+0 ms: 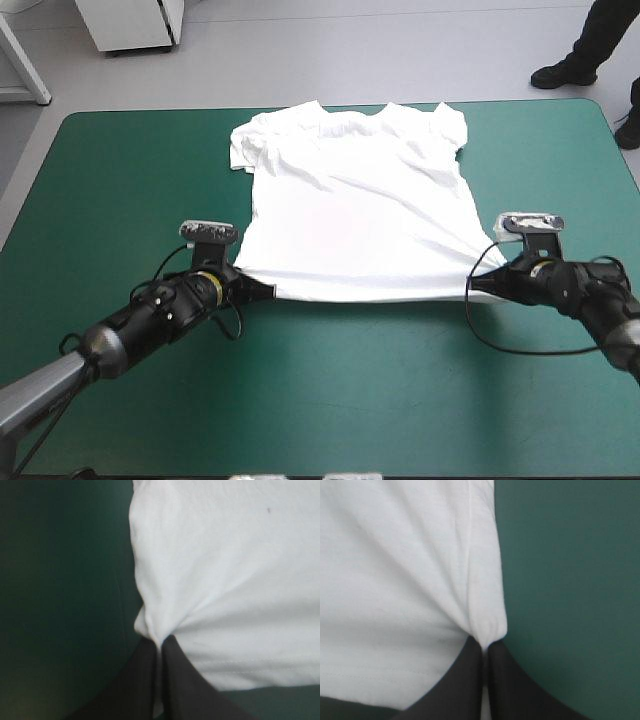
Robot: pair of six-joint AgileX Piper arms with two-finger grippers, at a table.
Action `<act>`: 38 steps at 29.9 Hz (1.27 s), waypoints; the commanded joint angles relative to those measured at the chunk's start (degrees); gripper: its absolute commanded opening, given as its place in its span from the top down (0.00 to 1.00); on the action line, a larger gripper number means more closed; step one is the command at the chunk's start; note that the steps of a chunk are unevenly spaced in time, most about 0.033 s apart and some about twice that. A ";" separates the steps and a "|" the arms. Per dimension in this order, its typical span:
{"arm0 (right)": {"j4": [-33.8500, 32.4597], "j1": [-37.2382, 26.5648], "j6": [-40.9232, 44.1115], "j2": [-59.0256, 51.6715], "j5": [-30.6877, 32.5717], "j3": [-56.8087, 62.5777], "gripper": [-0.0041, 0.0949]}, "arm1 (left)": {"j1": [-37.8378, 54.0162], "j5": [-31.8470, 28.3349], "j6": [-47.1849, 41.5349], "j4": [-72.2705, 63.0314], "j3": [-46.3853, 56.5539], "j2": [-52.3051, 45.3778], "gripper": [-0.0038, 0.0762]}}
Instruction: Fold the cloth
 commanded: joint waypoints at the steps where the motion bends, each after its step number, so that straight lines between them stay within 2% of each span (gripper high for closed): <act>1: 0.77 0.18 -0.40 -8.11 1.23 2.56 0.97 | -4.20 1.88 -3.60 1.28 3.32 -6.89 0.96; 10: 2.50 0.18 1.96 -21.56 11.71 11.16 0.97 | -15.90 17.45 -8.90 0.28 7.93 -18.31 0.96; 15: 3.42 0.18 2.18 -26.25 14.85 14.25 0.97 | -21.99 21.63 -12.68 0.02 10.31 -21.64 0.96; 22: 3.52 0.18 2.18 -26.69 19.78 14.82 0.95 | -22.51 28.56 -12.68 -4.49 10.31 -21.99 0.95; 23: 3.52 0.18 2.18 -26.69 19.78 14.82 0.92 | -22.51 29.16 -12.56 -4.69 10.31 -22.10 0.93; 25: 3.63 0.18 2.18 -26.69 20.32 14.82 0.79 | -22.51 29.42 -11.66 -4.88 10.19 -22.22 0.82; 28: 3.99 0.18 2.97 -26.69 21.58 13.30 0.53 | -22.51 29.88 -9.10 -6.29 8.50 -22.88 0.57; 30: 3.88 0.18 5.40 -26.69 23.53 10.66 0.38 | -22.51 33.42 -8.75 -7.19 5.25 -23.44 0.41; 31: 3.88 0.18 5.53 -26.69 24.31 9.27 0.35 | -22.51 36.06 -8.75 -7.05 3.16 -23.85 0.36; 33: 3.74 0.18 6.86 -26.69 25.90 5.43 0.35 | -22.51 40.41 -7.48 -5.68 -1.32 -24.11 0.32; 38: 1.63 0.18 11.20 -25.35 28.91 -4.20 0.39 | -20.15 43.28 -1.87 -0.56 -11.58 -23.35 0.38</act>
